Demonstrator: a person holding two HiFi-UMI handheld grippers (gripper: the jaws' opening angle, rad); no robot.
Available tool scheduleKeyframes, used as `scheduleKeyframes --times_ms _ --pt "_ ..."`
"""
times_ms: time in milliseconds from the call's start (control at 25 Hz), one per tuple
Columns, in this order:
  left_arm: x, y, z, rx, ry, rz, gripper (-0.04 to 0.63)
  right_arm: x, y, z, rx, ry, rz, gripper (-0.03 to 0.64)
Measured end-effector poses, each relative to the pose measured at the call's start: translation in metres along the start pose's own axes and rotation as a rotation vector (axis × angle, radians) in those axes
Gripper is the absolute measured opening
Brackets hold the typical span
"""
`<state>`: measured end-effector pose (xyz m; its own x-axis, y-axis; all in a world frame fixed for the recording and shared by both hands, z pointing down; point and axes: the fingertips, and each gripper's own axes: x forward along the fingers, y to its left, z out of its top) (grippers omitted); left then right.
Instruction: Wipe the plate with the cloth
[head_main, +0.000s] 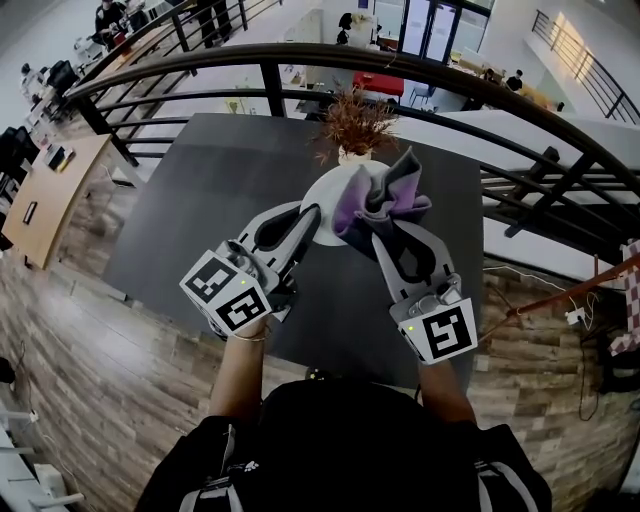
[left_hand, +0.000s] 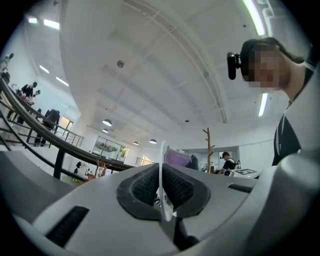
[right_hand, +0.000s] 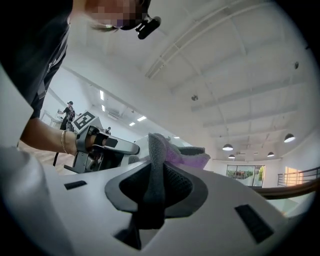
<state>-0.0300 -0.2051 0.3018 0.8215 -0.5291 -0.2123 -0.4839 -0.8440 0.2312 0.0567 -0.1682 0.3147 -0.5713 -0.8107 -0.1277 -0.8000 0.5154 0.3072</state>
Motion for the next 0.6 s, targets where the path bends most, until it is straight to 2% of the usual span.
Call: scheduleKeyframes --times_ms 160,320,600 --pt "-0.002 -0.017 0.024 0.099 -0.038 0.004 0.017 -0.005 0.0 0.022 -0.028 -0.048 -0.003 0.075" --pt "-0.005 -0.029 0.033 0.175 -0.048 0.019 0.017 -0.011 0.001 0.035 -0.041 -0.081 -0.004 0.075" --pt "-0.013 -0.028 0.029 0.18 -0.028 0.043 0.017 -0.018 0.009 0.06 -0.06 -0.137 -0.007 0.074"
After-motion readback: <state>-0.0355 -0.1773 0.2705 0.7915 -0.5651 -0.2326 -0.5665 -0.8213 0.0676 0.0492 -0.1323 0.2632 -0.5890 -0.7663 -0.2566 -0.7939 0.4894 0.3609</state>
